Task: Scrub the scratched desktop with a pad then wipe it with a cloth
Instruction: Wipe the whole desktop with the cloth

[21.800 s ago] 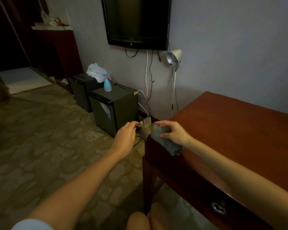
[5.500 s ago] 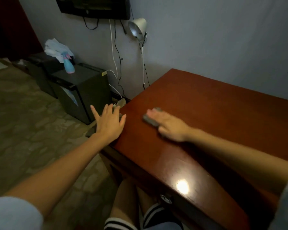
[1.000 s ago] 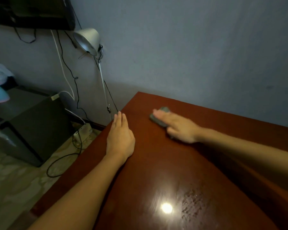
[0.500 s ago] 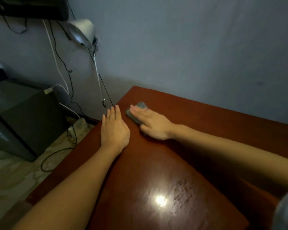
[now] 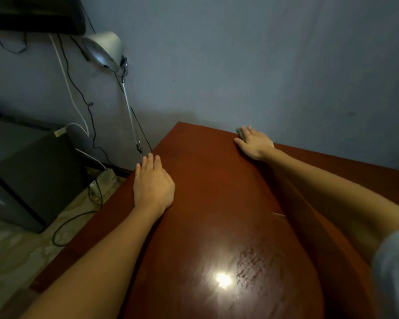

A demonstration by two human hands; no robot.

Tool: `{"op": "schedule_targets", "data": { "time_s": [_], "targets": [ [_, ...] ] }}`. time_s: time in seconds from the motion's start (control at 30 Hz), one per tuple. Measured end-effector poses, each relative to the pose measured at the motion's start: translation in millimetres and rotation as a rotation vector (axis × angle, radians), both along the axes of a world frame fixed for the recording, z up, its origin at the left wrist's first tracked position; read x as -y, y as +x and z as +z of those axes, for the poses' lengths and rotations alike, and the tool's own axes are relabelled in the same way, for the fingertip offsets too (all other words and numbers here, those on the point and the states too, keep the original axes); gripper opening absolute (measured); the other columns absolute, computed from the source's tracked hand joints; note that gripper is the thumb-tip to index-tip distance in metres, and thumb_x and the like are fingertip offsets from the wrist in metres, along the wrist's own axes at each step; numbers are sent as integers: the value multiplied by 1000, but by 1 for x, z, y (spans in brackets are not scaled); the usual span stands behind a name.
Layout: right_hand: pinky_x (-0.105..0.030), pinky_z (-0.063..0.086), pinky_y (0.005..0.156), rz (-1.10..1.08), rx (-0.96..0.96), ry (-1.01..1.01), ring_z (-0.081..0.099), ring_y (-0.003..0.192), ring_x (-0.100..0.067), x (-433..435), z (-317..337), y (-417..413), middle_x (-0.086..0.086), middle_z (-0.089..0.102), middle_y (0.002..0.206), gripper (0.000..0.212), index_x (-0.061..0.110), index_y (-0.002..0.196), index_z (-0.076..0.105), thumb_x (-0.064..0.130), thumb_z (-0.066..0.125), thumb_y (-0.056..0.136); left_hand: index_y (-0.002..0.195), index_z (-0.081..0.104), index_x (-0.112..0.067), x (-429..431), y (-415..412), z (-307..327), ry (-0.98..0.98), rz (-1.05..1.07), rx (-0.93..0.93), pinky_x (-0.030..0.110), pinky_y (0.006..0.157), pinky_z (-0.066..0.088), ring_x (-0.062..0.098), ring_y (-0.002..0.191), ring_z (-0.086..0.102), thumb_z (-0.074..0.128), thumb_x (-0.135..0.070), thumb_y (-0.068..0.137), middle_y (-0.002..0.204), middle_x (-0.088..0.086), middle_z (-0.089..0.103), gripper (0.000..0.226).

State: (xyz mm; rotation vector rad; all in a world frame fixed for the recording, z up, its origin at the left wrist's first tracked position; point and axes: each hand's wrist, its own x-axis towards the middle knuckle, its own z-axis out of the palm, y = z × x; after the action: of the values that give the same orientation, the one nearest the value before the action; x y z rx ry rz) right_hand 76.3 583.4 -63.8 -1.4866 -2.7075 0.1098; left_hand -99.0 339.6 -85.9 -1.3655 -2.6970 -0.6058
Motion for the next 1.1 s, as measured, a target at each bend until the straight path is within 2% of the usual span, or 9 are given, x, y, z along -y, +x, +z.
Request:
{"op": "schedule_targets", "data": {
  "time_s": [0.17,0.23,0.33,0.4,0.57,0.67,0.77,1.0,1.1],
  "targets": [
    [-27,-7,116,311,65,79,-3,148,-20,89,2,-1,-13,-3,160,64,11,152,2,42,21,100,151,20,-8,0,1,2,-11,-5,-3,33,120,4,20,147,11,24,-23,103,159,8,16,51],
    [-27,-10,115,548,16,100,-2,148,-20,137,-2,9,-12,-1,159,70,11,152,5,45,17,92,151,21,-7,0,2,3,-23,-4,1,34,121,5,20,147,11,25,-23,103,159,9,16,51],
    [-27,-6,118,811,-42,42,0,147,-15,154,-7,36,-6,4,160,64,16,151,7,45,18,95,150,21,-7,0,1,2,-16,7,1,34,121,6,20,147,12,25,-22,103,159,9,17,50],
    [-27,-4,118,757,-39,52,-1,147,-13,124,-5,44,-2,4,160,61,21,151,9,47,17,97,150,21,-7,0,0,2,-15,1,7,34,121,6,20,147,12,24,-22,103,159,9,16,50],
    [-34,-1,120,260,-14,1,-5,148,-19,38,-1,23,-4,0,161,58,22,153,7,44,25,102,151,21,-7,0,-1,0,1,-14,20,34,121,6,20,147,11,25,-22,103,159,9,16,50],
    [-36,1,120,172,-27,-6,-2,148,-18,30,-2,-4,-4,0,161,58,19,153,7,43,21,102,151,21,-7,-1,-3,-2,8,-13,8,34,121,5,20,147,11,24,-22,102,159,9,16,51],
    [-32,-1,118,197,-22,5,-3,148,-16,50,3,-23,-5,-1,161,56,18,153,5,39,20,103,151,21,-8,-2,-2,-3,3,-13,5,34,121,5,20,147,11,24,-22,102,159,9,16,51],
    [-32,-2,119,467,-16,23,-1,148,-16,136,3,-42,-6,0,160,55,16,153,5,34,22,103,148,29,-5,12,9,10,2,107,-64,38,121,7,25,147,13,34,-17,98,157,12,21,52],
    [-31,-4,118,525,-2,33,-3,148,-16,162,4,-35,-6,-1,160,55,16,153,3,33,21,103,148,29,-7,37,11,15,-31,32,-38,36,121,5,23,147,12,34,-14,98,157,11,20,51]
  ]
}}
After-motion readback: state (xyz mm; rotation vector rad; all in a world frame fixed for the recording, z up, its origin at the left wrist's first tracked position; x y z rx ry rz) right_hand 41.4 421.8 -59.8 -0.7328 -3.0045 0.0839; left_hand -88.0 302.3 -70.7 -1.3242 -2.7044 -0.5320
